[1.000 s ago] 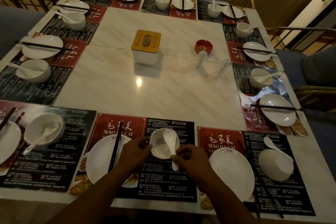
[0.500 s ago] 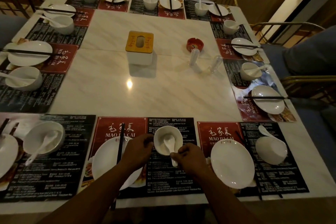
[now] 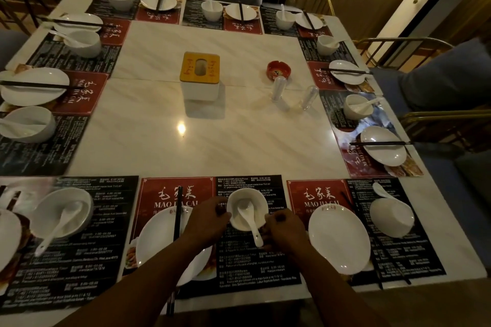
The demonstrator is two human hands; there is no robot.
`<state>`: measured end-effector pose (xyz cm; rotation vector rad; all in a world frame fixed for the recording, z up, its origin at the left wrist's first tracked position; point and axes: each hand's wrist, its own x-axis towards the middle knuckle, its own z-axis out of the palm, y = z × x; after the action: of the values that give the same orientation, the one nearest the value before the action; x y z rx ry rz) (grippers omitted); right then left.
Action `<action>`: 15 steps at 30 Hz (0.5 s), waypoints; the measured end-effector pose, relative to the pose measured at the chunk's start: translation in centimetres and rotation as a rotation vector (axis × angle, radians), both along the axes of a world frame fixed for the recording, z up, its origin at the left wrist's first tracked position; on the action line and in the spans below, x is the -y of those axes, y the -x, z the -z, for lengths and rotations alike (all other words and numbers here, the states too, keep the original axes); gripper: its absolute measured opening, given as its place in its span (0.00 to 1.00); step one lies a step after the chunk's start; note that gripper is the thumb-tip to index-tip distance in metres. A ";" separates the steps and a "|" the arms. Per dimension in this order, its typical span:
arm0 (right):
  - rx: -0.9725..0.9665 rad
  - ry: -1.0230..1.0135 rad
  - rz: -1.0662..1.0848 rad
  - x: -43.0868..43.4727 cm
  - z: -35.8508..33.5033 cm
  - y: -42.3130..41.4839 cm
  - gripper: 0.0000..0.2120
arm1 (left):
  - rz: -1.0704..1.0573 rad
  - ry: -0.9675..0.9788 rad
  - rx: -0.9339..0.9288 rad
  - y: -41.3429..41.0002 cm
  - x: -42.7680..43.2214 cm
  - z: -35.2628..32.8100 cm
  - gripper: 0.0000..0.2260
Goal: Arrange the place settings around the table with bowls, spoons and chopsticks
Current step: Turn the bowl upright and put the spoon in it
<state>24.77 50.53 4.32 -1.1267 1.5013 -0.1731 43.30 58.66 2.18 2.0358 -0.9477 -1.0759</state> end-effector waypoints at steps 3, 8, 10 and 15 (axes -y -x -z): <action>-0.018 -0.037 -0.051 0.1 0.0 -0.1 0.14 | -0.001 -0.006 -0.017 -0.1 0.0 0.1 0.19; -0.021 -0.032 -0.125 -0.7 0.0 -0.1 0.19 | 0.009 -0.015 -0.032 -0.3 0.0 0.3 0.20; -0.027 -0.018 -0.118 -0.9 0.3 -0.1 0.17 | 0.014 -0.008 -0.026 -0.4 0.0 0.3 0.20; -0.026 0.007 -0.076 -0.5 1.0 -0.2 0.12 | 0.010 -0.011 -0.030 -0.3 0.2 0.3 0.19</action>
<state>25.01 51.08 3.32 -1.1939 1.4793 -0.1115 43.62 58.48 1.89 2.0196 -0.9394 -1.1162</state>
